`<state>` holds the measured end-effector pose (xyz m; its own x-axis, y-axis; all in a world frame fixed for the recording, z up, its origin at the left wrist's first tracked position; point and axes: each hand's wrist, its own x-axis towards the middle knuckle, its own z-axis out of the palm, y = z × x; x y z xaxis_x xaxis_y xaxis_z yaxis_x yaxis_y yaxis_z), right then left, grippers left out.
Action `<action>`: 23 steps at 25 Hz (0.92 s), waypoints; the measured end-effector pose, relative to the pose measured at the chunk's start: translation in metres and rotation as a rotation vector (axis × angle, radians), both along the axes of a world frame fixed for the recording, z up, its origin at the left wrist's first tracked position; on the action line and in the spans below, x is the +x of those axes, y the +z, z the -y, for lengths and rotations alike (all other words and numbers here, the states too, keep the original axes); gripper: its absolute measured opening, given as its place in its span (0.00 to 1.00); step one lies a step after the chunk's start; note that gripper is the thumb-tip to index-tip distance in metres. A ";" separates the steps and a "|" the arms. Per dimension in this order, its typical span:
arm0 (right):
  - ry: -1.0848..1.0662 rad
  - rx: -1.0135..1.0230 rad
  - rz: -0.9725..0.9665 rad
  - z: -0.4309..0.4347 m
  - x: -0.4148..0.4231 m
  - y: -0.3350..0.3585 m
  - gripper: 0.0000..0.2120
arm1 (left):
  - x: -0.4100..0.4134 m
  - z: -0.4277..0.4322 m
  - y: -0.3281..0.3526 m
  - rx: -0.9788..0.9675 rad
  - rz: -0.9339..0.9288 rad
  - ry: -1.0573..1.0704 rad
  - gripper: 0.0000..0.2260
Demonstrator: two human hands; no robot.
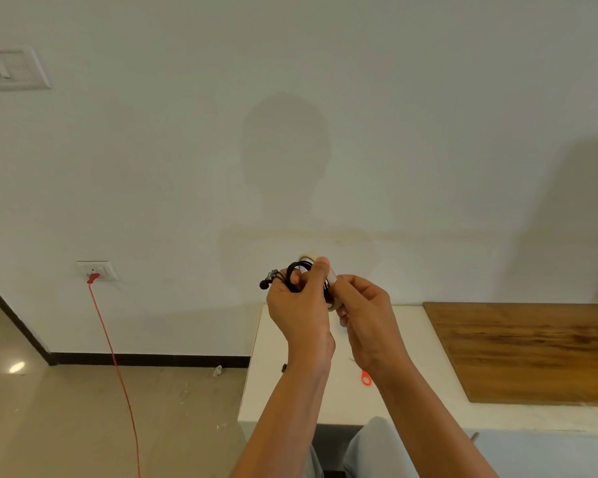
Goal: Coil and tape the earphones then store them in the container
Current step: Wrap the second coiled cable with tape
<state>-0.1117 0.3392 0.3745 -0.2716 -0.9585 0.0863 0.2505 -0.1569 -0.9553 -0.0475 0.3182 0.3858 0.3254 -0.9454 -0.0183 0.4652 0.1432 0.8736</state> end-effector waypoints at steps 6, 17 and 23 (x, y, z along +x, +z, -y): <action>0.044 -0.107 -0.081 -0.006 -0.013 -0.004 0.12 | 0.007 0.007 0.004 0.001 -0.040 0.005 0.20; -0.304 -0.957 -1.340 0.019 -0.050 -0.012 0.09 | 0.008 0.013 0.003 0.022 0.040 -0.003 0.20; -0.336 -1.089 -1.625 0.033 -0.054 -0.013 0.04 | 0.010 0.016 0.001 0.059 0.075 0.005 0.20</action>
<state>-0.1655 0.3064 0.3615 0.5261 -0.2754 0.8046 -0.7609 -0.5750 0.3007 -0.0376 0.3025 0.3866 0.3326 -0.9418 -0.0496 0.3979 0.0925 0.9128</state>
